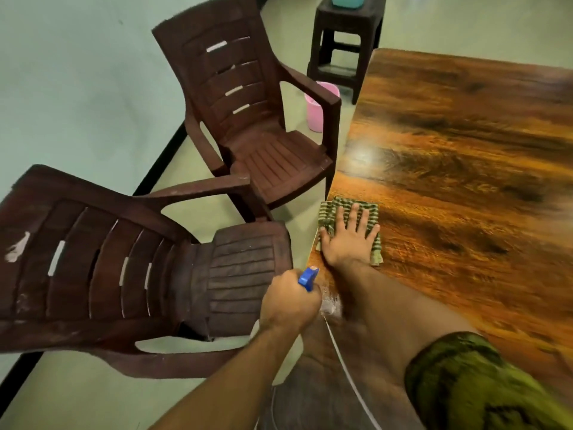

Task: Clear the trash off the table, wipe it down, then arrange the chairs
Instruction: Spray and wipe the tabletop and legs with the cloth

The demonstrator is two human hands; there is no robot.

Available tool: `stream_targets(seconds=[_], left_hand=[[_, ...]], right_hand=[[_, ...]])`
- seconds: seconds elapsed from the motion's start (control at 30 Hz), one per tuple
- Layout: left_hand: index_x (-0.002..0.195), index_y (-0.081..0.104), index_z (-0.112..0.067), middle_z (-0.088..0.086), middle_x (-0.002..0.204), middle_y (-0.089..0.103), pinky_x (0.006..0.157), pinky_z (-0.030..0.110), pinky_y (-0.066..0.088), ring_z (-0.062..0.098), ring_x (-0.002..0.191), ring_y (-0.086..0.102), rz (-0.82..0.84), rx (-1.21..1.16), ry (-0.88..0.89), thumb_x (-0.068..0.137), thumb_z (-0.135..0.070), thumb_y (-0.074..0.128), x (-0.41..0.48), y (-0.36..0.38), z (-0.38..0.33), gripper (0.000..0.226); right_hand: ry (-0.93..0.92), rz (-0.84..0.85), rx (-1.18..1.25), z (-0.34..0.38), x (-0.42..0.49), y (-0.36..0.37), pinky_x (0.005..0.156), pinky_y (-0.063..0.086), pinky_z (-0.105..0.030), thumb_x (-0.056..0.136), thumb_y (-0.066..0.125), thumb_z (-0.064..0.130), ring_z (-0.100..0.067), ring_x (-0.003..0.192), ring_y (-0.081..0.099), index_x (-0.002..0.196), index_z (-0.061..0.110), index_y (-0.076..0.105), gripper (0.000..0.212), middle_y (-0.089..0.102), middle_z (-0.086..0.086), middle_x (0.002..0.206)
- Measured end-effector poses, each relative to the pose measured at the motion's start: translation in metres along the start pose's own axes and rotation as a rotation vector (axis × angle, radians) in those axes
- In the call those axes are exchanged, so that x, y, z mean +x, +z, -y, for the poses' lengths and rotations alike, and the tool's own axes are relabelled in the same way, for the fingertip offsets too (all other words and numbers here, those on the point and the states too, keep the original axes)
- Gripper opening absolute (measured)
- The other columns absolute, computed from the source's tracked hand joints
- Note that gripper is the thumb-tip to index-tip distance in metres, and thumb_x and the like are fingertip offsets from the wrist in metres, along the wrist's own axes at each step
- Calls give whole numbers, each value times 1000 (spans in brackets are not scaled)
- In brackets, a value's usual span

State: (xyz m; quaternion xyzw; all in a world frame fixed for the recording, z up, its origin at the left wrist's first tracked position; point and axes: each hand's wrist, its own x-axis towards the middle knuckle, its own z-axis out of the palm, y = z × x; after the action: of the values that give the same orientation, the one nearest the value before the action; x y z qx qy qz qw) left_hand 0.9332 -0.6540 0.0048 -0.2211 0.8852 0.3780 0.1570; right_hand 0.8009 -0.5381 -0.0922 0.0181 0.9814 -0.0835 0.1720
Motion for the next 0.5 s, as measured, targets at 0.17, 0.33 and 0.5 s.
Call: stream_targets(seconds=[0.17, 0.33, 0.5], left_hand=[[80, 63, -20, 1, 77, 65, 58, 30, 44, 20, 67, 60, -3, 30, -21, 90, -38, 61, -17, -3, 16, 21], [82, 63, -21, 5, 85, 70, 69, 36, 52, 31, 80, 66, 52, 66, 0, 84, -39, 59, -43, 7, 15, 19], [70, 54, -19, 2, 74, 62, 64, 34, 49, 27, 69, 60, 101, 25, 39, 86, -36, 61, -77, 21, 19, 24]], right_hand=[[-483, 108, -213, 4, -82, 28, 117, -14, -62, 96, 28, 55, -31, 149, -26, 159, 34, -2, 73, -21, -4, 165], [-377, 48, -99, -65, -142, 38, 121, -12, -55, 97, 30, 57, -21, 148, -24, 159, 32, 5, 72, -11, -1, 167], [547, -90, 141, -150, -202, 47, 120, -8, -58, 100, 28, 59, -30, 153, -15, 160, 23, 1, 75, -13, -6, 167]])
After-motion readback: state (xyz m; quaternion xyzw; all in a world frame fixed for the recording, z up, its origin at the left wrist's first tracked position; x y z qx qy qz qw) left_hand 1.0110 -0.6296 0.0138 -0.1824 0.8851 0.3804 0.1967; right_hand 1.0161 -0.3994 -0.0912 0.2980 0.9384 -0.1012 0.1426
